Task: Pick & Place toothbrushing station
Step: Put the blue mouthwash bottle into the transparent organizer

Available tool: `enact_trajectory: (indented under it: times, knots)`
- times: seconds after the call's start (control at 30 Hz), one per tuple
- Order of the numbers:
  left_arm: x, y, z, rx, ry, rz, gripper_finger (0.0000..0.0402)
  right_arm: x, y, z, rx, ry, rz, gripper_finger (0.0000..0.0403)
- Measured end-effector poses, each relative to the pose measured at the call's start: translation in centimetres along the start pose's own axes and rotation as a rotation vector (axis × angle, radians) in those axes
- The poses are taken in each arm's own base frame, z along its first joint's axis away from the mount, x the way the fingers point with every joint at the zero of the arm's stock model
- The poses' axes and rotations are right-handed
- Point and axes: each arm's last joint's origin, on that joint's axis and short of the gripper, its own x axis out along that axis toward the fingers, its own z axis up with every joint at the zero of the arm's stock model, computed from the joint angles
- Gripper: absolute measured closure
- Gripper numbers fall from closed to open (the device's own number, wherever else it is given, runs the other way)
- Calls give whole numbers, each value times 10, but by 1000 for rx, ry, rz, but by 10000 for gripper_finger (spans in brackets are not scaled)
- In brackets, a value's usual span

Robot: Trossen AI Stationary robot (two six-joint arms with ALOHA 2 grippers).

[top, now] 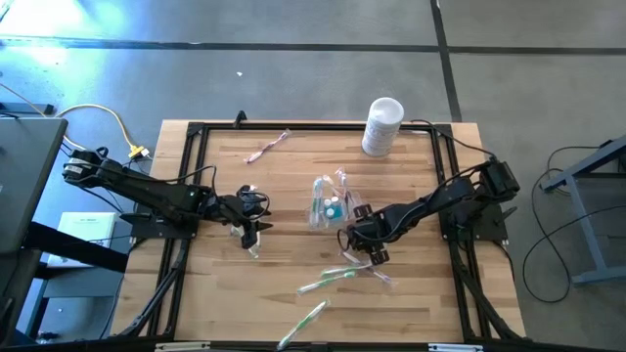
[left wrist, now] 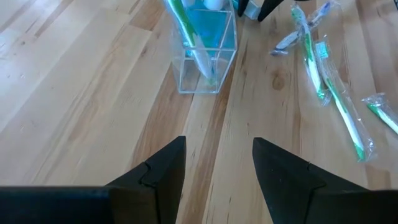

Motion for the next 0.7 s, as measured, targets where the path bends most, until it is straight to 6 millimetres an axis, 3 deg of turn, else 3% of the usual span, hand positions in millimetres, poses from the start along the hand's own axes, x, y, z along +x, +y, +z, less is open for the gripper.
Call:
enact_trajectory:
  times: [0.27,0.7]
  knots:
    - [0,0,0,0,0,0,222,-1,7,1,-181,-4,-6,229]
    - [0,0,0,0,0,1,222,-3,17,3,-172,-7,4,229]
